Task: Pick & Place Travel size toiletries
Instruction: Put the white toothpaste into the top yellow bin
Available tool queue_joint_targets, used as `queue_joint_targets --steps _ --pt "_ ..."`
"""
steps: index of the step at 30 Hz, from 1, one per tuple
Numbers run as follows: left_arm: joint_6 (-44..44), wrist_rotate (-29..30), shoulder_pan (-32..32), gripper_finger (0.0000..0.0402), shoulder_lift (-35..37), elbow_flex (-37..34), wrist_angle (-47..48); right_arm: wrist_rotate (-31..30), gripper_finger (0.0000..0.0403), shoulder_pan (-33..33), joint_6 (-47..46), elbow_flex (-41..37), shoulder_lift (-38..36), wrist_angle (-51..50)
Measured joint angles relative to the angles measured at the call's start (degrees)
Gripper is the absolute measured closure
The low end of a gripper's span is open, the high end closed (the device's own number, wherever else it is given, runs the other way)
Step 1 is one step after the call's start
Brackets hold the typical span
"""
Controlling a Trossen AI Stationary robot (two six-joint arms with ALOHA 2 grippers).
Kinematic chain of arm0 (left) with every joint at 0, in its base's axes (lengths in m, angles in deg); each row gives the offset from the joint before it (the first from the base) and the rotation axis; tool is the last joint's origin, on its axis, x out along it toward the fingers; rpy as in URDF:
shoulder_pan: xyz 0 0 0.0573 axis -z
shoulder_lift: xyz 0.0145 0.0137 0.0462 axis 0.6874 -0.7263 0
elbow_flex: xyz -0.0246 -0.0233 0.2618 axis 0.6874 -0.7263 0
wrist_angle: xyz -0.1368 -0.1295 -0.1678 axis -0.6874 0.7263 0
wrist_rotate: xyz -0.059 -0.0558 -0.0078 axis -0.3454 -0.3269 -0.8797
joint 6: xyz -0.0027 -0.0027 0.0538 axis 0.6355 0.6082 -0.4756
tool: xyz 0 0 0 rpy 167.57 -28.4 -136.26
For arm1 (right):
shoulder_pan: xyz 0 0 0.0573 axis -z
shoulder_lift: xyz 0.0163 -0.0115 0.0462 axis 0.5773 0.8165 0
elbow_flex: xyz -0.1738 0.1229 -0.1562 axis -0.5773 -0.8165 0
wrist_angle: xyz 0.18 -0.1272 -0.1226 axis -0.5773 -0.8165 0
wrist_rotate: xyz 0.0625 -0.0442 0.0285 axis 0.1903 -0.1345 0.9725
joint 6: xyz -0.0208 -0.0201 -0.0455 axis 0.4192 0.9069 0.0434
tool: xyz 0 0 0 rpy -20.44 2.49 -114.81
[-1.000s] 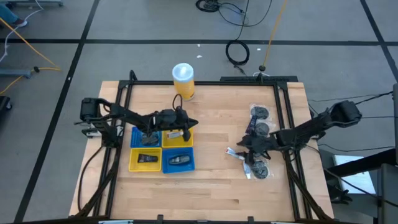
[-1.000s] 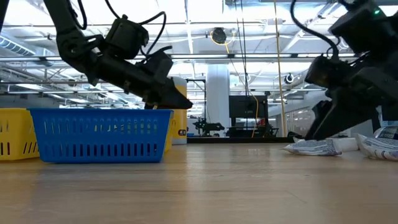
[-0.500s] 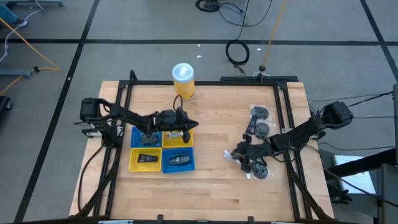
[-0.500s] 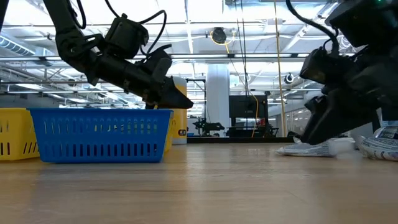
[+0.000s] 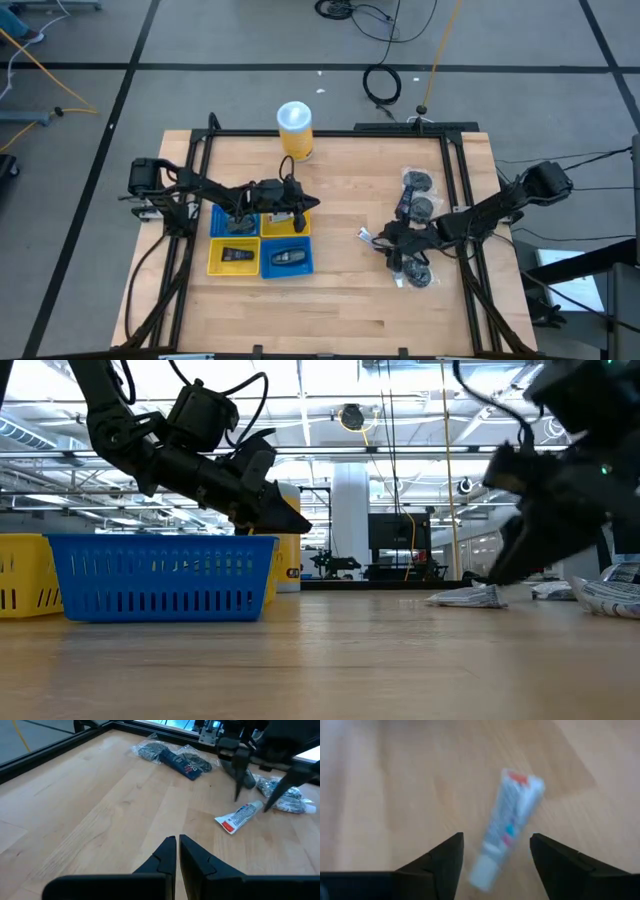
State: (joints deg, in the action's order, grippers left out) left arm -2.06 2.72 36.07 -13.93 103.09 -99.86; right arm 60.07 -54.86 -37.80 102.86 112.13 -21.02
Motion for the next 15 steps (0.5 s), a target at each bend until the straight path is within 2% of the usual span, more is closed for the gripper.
queue_joint_targets --steps 3,6,12,15 --pt "0.0 0.0 0.0 0.0382 0.0 -0.02 0.0 -0.07 0.017 -0.19 -1.62 -0.02 1.75 -2.16" --pt "0.0 0.0 0.0 0.0382 0.0 -0.02 0.0 -0.86 0.0189 -0.19 -1.49 0.04 3.91 -0.44" --pt "-3.89 -2.71 0.0 0.0381 0.02 -0.02 -0.07 -2.13 0.0277 -0.07 0.52 0.0 7.14 6.28" --pt "-5.94 -4.97 0.0 0.0365 0.02 -0.02 -0.26 -1.39 0.0324 0.48 3.41 -0.02 8.44 11.99"
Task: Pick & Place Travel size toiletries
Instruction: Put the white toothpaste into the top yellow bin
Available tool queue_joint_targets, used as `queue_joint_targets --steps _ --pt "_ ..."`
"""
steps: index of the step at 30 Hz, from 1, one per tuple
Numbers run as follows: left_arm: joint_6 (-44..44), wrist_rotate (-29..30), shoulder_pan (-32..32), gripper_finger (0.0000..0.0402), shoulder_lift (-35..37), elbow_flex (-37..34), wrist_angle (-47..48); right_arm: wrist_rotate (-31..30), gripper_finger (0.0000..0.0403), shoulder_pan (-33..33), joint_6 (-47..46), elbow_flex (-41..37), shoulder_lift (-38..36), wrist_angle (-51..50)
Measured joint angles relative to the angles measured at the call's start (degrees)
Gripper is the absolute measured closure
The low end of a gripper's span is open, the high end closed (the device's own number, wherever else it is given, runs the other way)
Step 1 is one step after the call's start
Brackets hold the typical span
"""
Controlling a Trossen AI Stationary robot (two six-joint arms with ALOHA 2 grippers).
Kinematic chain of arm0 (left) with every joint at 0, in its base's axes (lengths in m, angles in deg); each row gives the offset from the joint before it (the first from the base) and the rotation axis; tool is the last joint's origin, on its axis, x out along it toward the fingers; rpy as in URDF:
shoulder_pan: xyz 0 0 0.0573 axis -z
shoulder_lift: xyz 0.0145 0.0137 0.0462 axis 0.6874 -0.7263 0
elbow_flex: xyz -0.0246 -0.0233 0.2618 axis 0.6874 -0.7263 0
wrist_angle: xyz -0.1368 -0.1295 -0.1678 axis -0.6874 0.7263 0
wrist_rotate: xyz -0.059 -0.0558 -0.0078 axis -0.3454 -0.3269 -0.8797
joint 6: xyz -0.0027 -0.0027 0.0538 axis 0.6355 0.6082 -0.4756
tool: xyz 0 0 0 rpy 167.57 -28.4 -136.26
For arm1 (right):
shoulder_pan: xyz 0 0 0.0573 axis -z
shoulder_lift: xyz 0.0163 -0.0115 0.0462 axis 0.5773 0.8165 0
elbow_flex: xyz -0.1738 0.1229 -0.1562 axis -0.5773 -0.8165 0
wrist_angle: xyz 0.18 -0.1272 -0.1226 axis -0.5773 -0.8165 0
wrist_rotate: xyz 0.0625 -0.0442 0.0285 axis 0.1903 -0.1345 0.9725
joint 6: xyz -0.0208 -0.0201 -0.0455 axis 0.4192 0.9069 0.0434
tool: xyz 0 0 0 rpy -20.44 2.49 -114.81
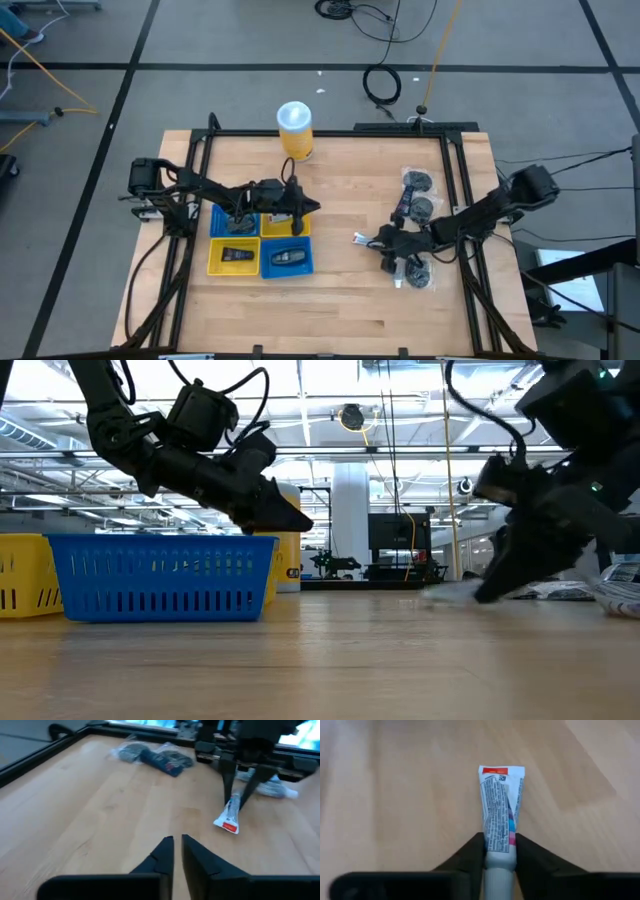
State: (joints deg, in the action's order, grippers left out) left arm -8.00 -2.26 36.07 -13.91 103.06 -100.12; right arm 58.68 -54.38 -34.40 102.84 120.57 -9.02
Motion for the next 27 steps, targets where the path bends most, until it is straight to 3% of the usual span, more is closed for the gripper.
queue_joint_targets --steps 3,8,11,14,21,24,27 --pt "-0.75 -4.28 0.0 0.0322 0.0 -0.02 -1.77 -0.18 0.0355 1.0 5.17 0.0 1.65 9.2" --pt "2.2 -7.02 0.61 0.0212 0.07 0.05 -3.49 -3.38 0.0356 3.04 16.78 0.03 4.63 25.5" --pt "8.68 -8.57 0.62 0.0151 0.07 0.97 -2.94 -6.0 0.0342 4.32 25.11 1.73 6.75 29.25" --pt "15.69 -12.46 -0.19 0.0116 0.07 2.24 -2.35 -7.77 0.0336 5.55 34.03 5.11 9.46 29.12" --pt "21.33 -10.89 -0.52 0.0122 0.04 3.87 2.36 -13.11 0.0349 7.14 52.05 13.67 16.07 29.17" --pt "21.91 -10.68 -0.55 0.0138 0.04 3.87 3.19 -17.12 0.0341 7.44 55.49 15.35 16.72 29.1" --pt "21.84 -10.9 -0.55 0.0157 0.04 3.87 2.99 -17.15 0.0334 7.85 55.95 15.77 16.66 29.21"
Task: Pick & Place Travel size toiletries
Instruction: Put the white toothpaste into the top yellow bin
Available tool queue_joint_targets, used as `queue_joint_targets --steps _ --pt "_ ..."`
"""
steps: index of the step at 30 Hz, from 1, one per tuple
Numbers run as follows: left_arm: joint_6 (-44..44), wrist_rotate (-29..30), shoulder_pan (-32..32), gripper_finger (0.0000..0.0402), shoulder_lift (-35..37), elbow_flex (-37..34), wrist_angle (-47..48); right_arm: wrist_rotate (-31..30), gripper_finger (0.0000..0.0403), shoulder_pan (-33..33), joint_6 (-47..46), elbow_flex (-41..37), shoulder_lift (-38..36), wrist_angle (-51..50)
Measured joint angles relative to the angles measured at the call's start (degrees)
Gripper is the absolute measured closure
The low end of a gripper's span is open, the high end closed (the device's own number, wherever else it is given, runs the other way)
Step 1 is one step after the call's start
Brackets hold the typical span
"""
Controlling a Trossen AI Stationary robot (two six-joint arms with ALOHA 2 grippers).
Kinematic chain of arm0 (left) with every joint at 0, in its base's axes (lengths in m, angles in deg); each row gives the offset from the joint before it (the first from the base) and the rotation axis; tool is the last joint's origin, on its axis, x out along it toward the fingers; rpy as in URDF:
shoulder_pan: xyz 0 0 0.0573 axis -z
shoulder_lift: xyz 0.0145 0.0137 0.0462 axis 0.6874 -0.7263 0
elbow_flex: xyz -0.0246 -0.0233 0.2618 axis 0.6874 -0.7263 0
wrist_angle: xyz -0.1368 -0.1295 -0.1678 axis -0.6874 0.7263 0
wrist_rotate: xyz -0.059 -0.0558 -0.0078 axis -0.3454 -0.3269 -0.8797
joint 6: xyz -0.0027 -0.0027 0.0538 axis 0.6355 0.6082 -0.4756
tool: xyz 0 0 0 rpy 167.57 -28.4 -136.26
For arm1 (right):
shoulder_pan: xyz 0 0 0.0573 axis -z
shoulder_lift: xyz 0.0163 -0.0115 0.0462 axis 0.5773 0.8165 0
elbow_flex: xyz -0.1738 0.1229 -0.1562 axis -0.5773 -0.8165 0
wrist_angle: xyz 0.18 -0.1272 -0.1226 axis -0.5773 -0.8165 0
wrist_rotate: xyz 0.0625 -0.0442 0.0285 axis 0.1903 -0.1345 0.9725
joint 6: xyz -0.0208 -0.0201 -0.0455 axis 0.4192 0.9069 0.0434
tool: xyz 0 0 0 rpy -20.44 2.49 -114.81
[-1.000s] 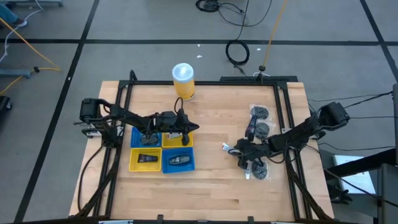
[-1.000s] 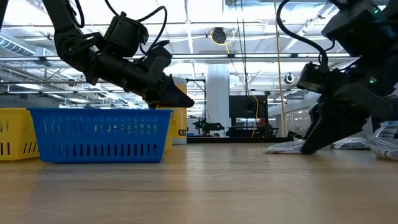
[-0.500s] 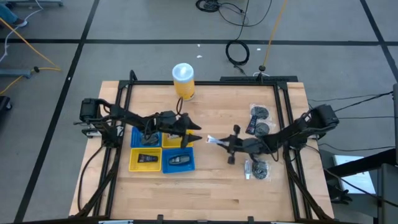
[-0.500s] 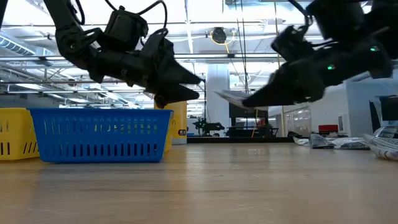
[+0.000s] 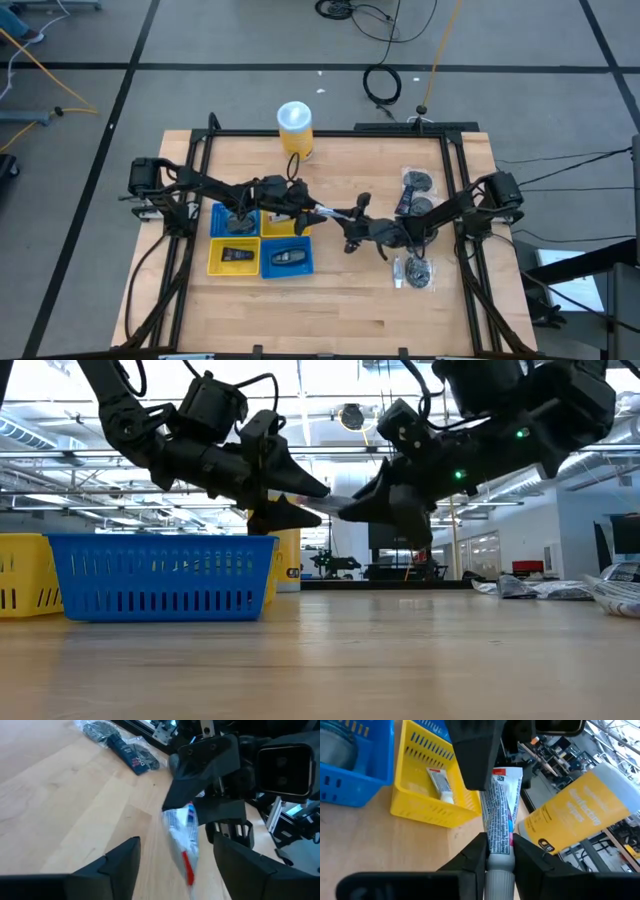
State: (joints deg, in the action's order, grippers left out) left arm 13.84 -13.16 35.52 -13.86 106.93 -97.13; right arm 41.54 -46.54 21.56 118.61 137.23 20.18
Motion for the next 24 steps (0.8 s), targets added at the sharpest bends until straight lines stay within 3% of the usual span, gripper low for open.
queue_joint_targets --steps 15,24 --pt "2.57 1.25 0.28 0.0322 -0.02 0.02 -3.46 0.07 0.0331 0.01 0.93 0.21 0.0 2.1" --pt "2.72 2.56 0.31 0.0334 -0.04 0.02 -3.74 0.03 0.0335 0.01 0.93 0.21 -0.04 2.02"
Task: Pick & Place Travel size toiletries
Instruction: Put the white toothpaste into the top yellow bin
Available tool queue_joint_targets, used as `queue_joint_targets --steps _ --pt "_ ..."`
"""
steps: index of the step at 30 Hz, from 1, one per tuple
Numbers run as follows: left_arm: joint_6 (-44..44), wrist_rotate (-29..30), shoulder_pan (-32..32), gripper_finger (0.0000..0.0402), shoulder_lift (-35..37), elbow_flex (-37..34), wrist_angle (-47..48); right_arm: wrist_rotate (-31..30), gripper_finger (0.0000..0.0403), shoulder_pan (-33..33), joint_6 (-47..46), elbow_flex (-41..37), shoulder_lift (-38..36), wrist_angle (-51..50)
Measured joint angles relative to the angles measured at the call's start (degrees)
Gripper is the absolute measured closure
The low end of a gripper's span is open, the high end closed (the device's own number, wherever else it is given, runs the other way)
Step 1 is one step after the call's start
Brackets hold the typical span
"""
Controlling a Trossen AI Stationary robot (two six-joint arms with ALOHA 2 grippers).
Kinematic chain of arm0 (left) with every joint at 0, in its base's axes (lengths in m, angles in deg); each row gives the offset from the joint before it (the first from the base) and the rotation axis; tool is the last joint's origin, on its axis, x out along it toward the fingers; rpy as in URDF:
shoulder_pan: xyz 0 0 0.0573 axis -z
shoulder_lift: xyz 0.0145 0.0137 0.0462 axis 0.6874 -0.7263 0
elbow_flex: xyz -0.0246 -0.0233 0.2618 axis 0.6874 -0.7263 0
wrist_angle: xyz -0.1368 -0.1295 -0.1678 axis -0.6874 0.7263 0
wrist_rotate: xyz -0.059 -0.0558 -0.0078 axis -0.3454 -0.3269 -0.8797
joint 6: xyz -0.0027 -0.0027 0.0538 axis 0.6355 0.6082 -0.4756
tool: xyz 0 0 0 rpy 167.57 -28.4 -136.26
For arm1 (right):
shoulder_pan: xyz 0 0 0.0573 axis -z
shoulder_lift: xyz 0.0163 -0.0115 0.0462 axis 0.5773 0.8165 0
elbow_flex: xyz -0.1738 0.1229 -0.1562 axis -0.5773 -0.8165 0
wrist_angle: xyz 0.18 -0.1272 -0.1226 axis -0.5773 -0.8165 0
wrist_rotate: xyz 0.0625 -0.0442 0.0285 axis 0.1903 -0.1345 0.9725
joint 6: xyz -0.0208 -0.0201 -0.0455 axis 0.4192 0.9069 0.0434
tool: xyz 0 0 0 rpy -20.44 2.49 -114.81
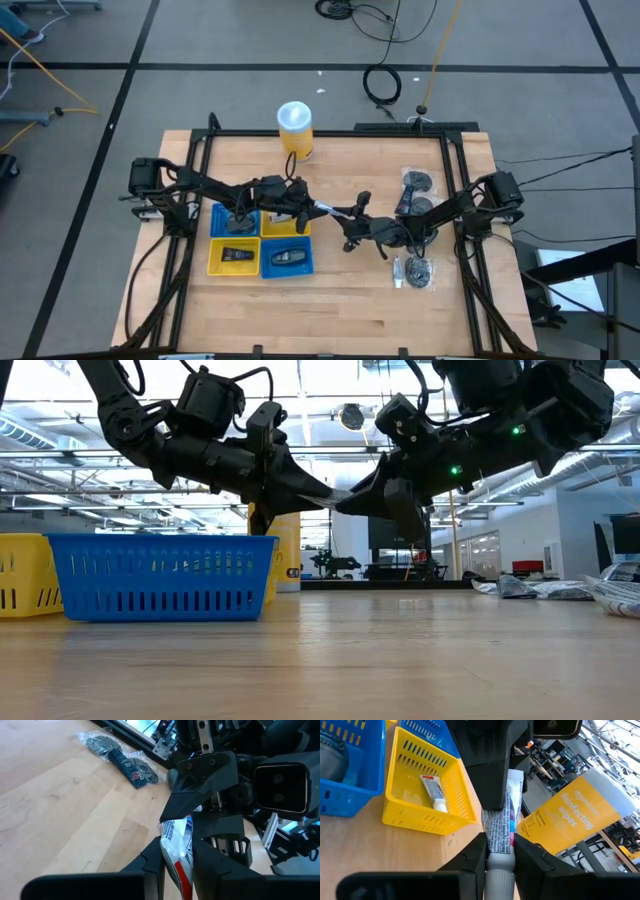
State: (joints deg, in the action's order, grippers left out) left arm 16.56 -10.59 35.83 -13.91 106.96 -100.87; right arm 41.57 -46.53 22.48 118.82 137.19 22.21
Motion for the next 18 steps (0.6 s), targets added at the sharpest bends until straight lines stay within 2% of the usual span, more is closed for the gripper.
queue_joint_targets --steps 3,6,8,11,15,18 --pt "-1.11 0.1 0.0 0.0343 -0.02 0.0 0.0 0.04 0.0328 0.0 0.0 0.0 -0.02 -0.42" --pt "-2.72 0.21 0.0 0.0369 -0.02 0.0 0.31 0.01 0.0309 -0.02 0.03 0.0 -0.04 -1.03" --pt "-4.38 -0.43 -0.04 0.0388 -0.03 0.0 0.76 -0.67 0.0286 -0.49 0.3 0.0 -0.17 -1.48" --pt "-4.7 -2.12 -0.04 0.039 0.4 0.0 1.24 -4.77 0.0241 -2.09 1.18 -0.07 -1.9 -3.72" --pt "-6.09 -2.64 -0.08 0.0384 4.59 0.04 8.24 -8.9 0.0184 -4.25 2.35 -0.57 -5.41 -7.71" --pt "-8.3 -2.52 0.5 0.0393 10.99 0.04 19.25 -9.5 0.0156 -5.17 1.55 -1.65 -7.96 -6.99"
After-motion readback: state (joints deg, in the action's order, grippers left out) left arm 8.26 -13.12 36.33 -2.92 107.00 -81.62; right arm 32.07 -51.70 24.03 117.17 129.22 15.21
